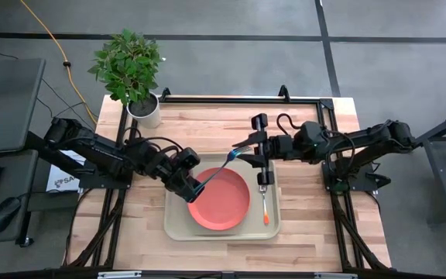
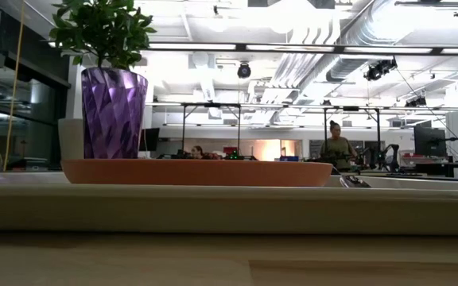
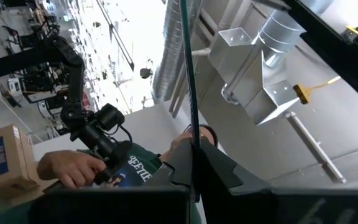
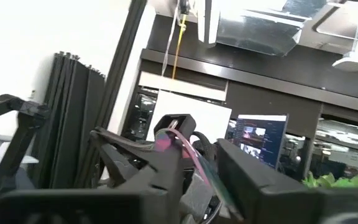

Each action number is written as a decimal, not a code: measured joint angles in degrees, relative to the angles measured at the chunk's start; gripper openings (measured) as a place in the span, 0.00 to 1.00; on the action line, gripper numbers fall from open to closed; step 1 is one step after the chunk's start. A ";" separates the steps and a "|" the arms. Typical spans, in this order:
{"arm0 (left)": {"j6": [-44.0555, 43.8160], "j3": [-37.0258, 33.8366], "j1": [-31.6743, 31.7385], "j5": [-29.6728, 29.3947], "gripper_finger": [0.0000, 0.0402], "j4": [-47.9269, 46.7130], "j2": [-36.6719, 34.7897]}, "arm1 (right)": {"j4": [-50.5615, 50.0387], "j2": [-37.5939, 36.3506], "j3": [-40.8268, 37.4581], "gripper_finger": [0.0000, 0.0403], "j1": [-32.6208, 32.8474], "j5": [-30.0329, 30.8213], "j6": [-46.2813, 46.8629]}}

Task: Pick and place plate/cup/fork/spoon on tray
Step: Put the purple fork to the left side of the orange spoon on the gray serving tray

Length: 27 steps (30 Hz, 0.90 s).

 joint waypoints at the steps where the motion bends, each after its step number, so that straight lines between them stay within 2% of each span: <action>1: -0.01 0.00 -0.03 0.11 0.00 0.06 0.00 | -0.04 0.00 0.00 0.19 0.01 -0.38 0.00; 5: -0.06 0.07 -0.05 0.21 0.00 0.42 -0.14 | -0.37 0.00 0.00 0.04 0.02 -1.30 -0.18; 10: -0.08 0.11 0.42 0.19 0.01 -1.19 -0.21 | -0.52 -0.01 0.00 0.03 0.02 -1.30 1.08; 13: -0.18 0.11 1.12 0.04 0.05 -2.01 -0.23 | -4.19 -1.47 0.00 0.01 0.17 -0.77 2.26; 21: 3.96 -0.02 3.48 -2.10 0.23 -7.89 0.10 | -30.80 -13.60 0.00 0.00 0.50 4.54 7.64; 27: 11.24 -0.04 6.78 0.74 0.35 -11.75 0.06 | -48.07 -23.86 0.02 0.00 1.56 8.22 13.66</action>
